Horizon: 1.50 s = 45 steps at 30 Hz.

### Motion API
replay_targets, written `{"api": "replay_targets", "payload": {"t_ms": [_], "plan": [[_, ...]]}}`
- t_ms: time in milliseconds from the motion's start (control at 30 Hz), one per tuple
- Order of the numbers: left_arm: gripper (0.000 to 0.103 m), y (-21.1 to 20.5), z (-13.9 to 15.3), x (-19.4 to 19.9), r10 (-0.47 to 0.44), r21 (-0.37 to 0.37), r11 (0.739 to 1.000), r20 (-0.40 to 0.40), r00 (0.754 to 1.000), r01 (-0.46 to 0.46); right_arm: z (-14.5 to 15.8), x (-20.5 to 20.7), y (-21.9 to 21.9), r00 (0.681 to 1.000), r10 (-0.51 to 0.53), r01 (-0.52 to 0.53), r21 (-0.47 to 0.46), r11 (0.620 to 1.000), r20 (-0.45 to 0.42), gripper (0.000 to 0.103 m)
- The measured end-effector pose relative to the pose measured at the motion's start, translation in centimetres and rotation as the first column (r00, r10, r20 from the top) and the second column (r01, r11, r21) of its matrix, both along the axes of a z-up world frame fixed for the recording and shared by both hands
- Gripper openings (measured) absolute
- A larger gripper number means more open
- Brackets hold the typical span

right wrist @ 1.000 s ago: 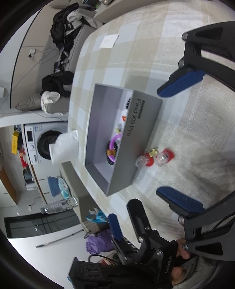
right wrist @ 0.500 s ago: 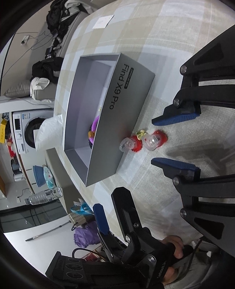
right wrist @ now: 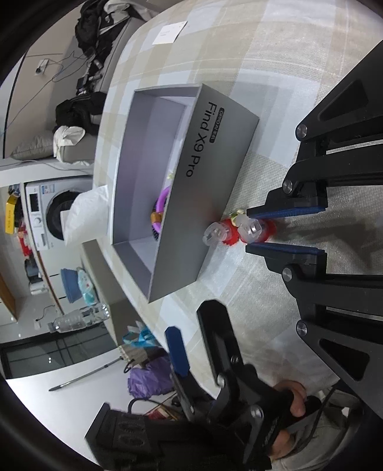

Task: Organize jewelry
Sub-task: 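Reach the right tool to a red-based clear charm and close on it, then grasp the other red-based clear charm with the left tool while the right tool holds its charm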

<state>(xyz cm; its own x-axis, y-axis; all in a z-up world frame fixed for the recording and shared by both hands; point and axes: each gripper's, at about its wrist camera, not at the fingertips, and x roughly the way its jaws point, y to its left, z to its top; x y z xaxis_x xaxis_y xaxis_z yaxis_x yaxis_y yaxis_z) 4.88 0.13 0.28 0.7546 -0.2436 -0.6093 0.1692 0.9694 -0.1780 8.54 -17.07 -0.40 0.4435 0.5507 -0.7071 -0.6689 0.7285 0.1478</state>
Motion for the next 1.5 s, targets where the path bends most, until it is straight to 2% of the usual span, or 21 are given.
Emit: {"api": "replay_targets", "payload": {"t_ms": [267,400,567,900,1500], "plan": [[0.102,-0.9,0.1,0.0,-0.009,0.042,0.999,-0.006,1.0,0.01,0.8,0.0,-2.4,0.999,-0.045,0.043,0.076,0.996,0.022,0.015],[0.102,-1.6,0.0,0.2,-0.057,0.039,0.998,-0.021,0.998,0.058,1.0,0.2,-3.5,0.997,-0.075,0.073,0.104,0.992,0.021,0.015],[0.102,-2.9,0.2,0.5,-0.099,0.077,0.992,-0.016,0.995,0.1,1.1,0.2,-3.9,0.996,-0.085,0.082,0.13,0.988,0.017,0.015],[0.102,-2.3,-0.1,0.4,-0.101,0.036,0.994,-0.027,0.995,0.102,1.1,0.0,-3.8,0.996,-0.086,0.082,0.118,0.99,0.029,0.015],[0.102,-2.8,-0.3,0.4,-0.106,0.04,0.993,-0.032,0.994,0.108,1.1,-0.1,-4.1,0.994,-0.102,0.096,0.13,0.987,0.037,0.015]]}}
